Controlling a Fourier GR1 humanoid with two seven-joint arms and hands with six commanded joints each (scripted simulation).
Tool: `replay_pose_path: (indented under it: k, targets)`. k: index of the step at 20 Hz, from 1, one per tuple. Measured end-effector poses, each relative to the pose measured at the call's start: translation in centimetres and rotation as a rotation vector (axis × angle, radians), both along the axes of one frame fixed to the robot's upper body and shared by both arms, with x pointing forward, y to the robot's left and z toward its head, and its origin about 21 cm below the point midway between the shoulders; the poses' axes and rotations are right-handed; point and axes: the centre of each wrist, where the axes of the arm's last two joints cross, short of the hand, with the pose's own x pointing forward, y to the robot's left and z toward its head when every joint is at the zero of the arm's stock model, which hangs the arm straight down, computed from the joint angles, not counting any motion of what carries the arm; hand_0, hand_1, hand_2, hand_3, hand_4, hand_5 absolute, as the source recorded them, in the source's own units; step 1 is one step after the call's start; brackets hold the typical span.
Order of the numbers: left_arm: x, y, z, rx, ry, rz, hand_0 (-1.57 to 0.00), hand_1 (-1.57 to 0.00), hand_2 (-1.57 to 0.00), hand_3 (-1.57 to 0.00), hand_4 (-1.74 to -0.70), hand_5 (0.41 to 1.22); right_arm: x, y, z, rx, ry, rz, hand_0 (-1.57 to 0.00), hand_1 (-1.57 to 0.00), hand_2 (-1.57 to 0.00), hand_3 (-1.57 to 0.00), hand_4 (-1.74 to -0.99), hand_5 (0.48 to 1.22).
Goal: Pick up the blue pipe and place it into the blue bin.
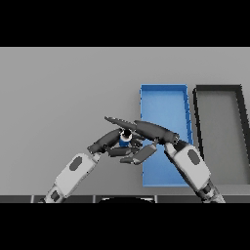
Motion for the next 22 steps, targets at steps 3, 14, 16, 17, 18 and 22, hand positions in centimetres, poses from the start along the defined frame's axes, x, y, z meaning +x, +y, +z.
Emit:
replay_pose_path:
  k: [3, 14, 16, 17, 18, 22]
  targets:
    - [-0.1, -0.1, -0.3, 0.016, 0.022, -0.010, -1.57, -1.57, -1.57, -1.47, -1.72, 1.221, 1.1, 0.8, -0.3, -0.032, 0.017, 0.022, -0.01, -0.04, -0.07, -0.01, -1.241, 0.516]
    - [-0.4, 0.1, 0.0, -0.026, -0.023, 0.009, -1.35, -1.34, -1.33, -0.53, -1.71, 1.209, 1.8, 3.3, -0.8, 0.003, 0.088, 0.129, -1.34, -1.35, -1.35, -1.27, -1.464, 0.891]
    - [-0.3, -0.2, 0.5, -0.022, -0.026, 0.005, -1.43, -1.42, -1.42, -0.59, -1.72, 1.214, 1.6, 3.5, -0.7, 0.025, 0.047, 0.114, -1.42, -1.43, -1.43, -1.38, -1.456, 1.010]
    - [0.1, -0.2, 0.3, -0.028, -0.037, 0.008, -1.46, -1.45, -1.45, -0.59, -1.72, 1.215, 1.6, 3.5, -0.5, -0.003, 0.029, 0.102, -1.45, -1.46, -1.46, -1.42, -1.459, 1.052]
    - [-0.1, -0.2, 0.2, -0.019, -0.033, 0.002, -1.48, -1.45, -1.47, -0.55, -1.73, 1.216, 1.5, 3.3, -0.7, 0.004, 0.011, 0.109, -1.48, -1.48, -1.48, -1.45, -1.465, 1.086]
    - [0.1, -0.2, 0.4, 0.014, -0.075, -0.008, -1.43, -1.22, -1.35, -0.53, -1.64, 1.219, 1.1, 3.2, -0.9, 0.024, 0.012, 0.121, -1.53, -1.53, -1.53, -1.52, -1.474, 1.166]
